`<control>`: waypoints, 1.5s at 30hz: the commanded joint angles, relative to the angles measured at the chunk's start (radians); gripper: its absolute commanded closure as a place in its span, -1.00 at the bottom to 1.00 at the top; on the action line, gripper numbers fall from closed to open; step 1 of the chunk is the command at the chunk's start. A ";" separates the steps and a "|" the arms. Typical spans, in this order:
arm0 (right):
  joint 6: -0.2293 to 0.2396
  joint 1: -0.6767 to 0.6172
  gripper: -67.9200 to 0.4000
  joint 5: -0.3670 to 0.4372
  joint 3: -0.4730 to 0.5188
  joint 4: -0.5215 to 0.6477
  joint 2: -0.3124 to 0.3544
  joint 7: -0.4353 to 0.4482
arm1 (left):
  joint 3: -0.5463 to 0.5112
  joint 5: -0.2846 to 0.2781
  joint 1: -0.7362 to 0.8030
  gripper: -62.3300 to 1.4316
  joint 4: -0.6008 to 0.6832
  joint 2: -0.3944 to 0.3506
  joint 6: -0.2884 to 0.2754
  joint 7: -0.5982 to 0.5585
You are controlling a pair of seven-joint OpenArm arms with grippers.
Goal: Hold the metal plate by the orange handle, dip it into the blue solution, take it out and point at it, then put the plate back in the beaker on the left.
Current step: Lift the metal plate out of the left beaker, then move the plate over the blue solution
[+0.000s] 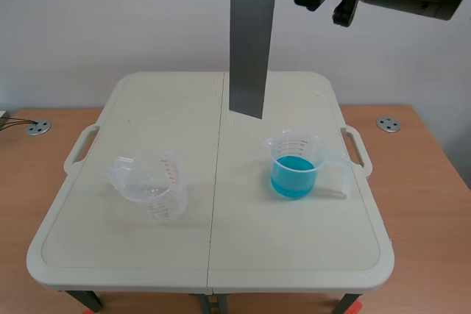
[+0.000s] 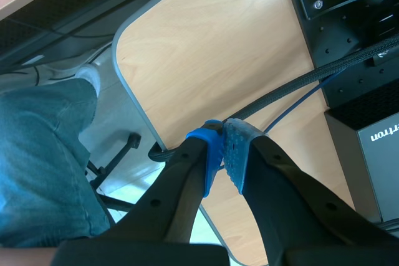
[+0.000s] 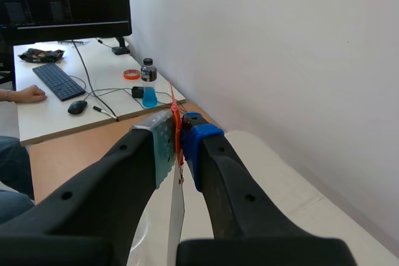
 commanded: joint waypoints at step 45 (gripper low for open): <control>0.015 0.015 0.95 0.098 0.175 -0.082 0.130 -0.010 | 0.005 -0.096 -0.695 0.85 0.386 -0.041 -0.118 0.000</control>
